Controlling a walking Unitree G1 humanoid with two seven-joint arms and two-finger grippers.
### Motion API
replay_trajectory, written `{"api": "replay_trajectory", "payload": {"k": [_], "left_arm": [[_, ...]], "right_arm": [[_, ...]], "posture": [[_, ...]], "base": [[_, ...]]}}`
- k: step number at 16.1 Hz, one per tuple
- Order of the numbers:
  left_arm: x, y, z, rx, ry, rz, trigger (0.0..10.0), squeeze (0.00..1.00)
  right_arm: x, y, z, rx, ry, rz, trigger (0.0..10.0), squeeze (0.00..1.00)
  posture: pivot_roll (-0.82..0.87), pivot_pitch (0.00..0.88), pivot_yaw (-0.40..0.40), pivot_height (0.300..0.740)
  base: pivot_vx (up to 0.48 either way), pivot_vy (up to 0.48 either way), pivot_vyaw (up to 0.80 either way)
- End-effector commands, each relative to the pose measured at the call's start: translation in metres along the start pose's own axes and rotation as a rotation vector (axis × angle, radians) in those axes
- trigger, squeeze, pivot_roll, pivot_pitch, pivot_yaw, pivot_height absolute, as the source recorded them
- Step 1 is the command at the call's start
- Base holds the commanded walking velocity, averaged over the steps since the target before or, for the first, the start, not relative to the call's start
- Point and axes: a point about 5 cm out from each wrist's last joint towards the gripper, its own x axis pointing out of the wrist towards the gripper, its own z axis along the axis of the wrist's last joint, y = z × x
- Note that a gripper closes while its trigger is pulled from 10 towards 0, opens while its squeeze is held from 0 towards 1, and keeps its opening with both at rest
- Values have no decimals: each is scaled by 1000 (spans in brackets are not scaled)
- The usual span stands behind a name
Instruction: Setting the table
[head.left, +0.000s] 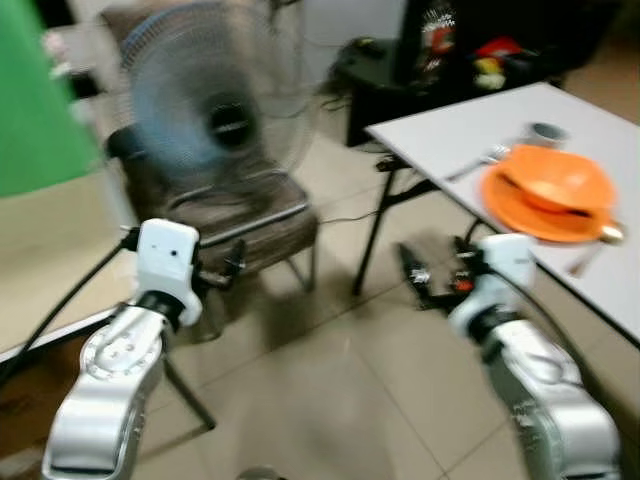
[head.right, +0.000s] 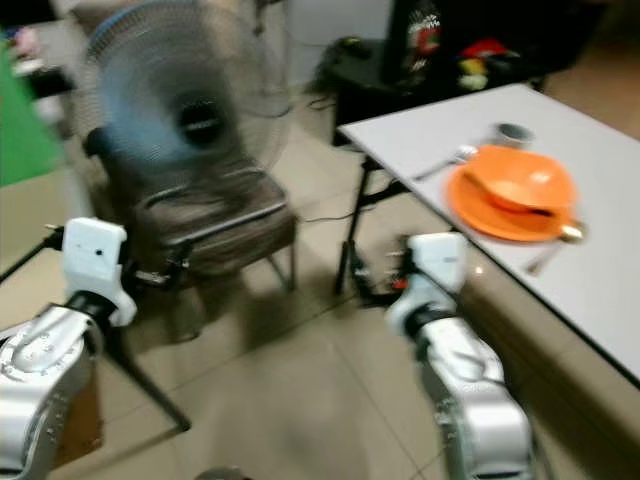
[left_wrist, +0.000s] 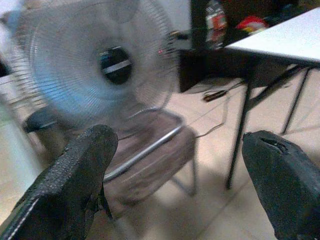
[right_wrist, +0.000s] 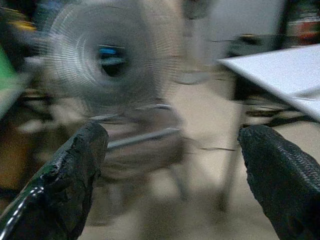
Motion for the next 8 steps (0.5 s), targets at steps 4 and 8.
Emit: {"api": "replay_trajectory", "payload": {"k": [4, 8], "left_arm": [[6, -3, 8, 18, -19, -41, 10000, 129], [7, -3, 8, 27, -16, -48, 10000, 133]], "right_arm": [[-2, -2, 2, 3, -19, -35, 10000, 0], [1, -1, 0, 12, -20, -38, 10000, 0]], "posture": [[123, 0, 42, 740], [133, 0, 44, 740]], "base": [[0, 339, 800], [0, 337, 800]]}}
